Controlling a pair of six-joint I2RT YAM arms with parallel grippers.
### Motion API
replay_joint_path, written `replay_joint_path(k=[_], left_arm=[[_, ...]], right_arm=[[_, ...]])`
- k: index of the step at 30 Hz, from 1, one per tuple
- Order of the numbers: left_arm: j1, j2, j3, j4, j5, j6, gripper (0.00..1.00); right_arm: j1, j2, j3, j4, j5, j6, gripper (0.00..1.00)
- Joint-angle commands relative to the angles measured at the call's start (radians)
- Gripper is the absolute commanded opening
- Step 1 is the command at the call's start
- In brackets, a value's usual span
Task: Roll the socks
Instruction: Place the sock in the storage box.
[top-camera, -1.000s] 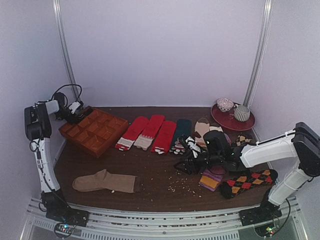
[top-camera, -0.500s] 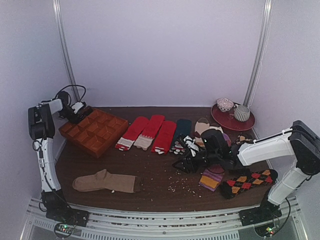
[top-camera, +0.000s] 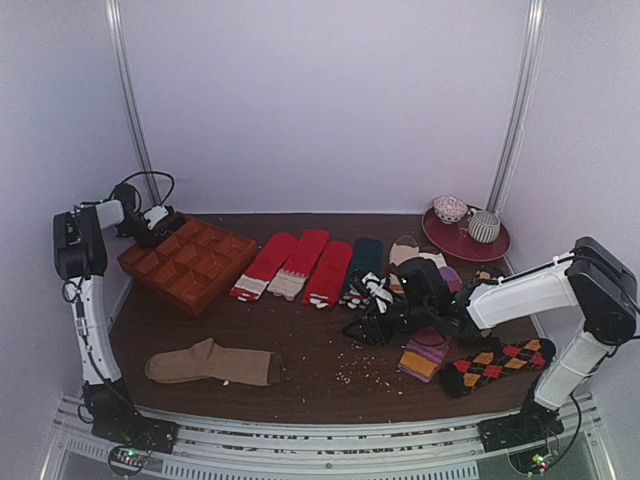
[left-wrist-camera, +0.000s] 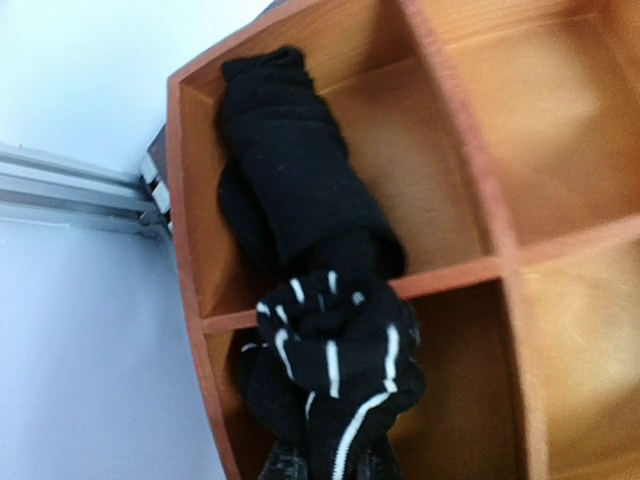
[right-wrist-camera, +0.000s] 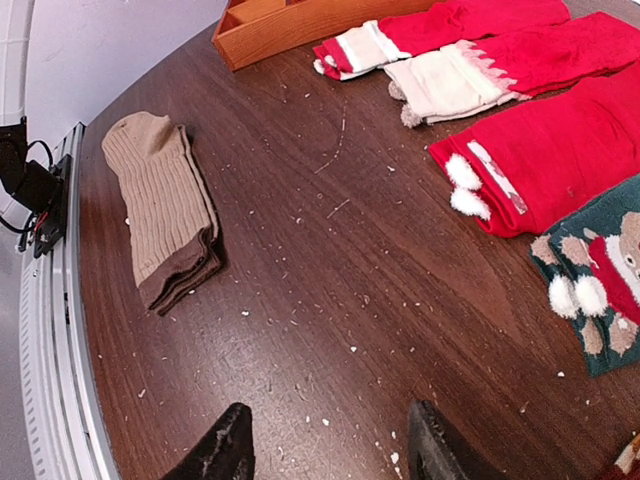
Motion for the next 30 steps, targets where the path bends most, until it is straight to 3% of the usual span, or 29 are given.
replay_joint_path(k=[1,8,18,23,30], left_arm=[[0.027,-0.024,-0.006,-0.141,0.196,0.069,0.0],[0.03,0.084,0.094,-0.303,0.289,0.045,0.0],[0.073,0.203,0.217,-0.446,0.125,-0.091,0.0],[0.105,0.204,0.235,-0.458,0.137,-0.089,0.0],[0.109,0.25,0.238,-0.433,-0.011,-0.09,0.0]], right_arm=[[-0.006,0.022,0.034,-0.017,-0.019,-0.004,0.52],[-0.007,0.024,0.046,-0.049,-0.019,-0.003,0.52],[-0.009,0.045,0.083,-0.108,-0.016,-0.009,0.52],[-0.008,0.05,0.103,-0.124,-0.017,0.008,0.52],[-0.008,0.045,0.109,-0.139,-0.006,0.041,0.51]])
